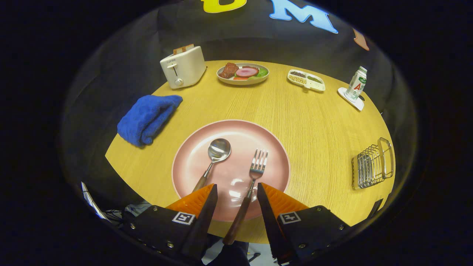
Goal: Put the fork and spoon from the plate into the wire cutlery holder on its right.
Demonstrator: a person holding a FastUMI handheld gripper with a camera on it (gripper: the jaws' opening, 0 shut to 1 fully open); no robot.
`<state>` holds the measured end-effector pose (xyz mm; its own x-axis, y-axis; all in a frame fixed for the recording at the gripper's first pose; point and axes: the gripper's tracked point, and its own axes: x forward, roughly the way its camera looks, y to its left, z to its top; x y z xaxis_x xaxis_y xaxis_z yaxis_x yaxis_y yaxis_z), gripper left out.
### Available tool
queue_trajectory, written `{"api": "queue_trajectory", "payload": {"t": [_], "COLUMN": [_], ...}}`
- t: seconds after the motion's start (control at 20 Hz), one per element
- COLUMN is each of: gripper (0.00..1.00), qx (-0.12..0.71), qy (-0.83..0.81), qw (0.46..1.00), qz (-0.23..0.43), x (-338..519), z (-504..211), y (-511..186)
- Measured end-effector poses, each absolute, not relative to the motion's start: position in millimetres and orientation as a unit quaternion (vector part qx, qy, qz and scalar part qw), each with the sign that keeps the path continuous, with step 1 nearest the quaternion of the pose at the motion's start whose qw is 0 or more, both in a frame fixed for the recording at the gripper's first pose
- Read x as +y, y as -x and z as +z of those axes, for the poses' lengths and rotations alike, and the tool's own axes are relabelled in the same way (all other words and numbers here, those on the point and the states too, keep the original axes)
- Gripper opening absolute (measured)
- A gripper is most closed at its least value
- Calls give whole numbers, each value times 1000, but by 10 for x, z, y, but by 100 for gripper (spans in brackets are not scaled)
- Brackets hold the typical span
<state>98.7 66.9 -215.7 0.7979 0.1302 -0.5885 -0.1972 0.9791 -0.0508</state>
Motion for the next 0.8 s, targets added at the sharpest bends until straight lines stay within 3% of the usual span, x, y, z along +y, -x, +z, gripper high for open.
{"api": "queue_trajectory", "payload": {"t": [0.05,0.15,0.35,0.4,0.8], "gripper": [68,52,53,38,38], "qx": [316,330,339,345,352], "qy": [55,50,60,56,53], "qw": [943,939,936,933,930], "qz": [84,83,79,83,88], "x": [654,626,619,644,693], "z": [-2209,-2324,-2432,-2458,-2498], "y": [-988,-1015,-1071,-1045,-1037]}}
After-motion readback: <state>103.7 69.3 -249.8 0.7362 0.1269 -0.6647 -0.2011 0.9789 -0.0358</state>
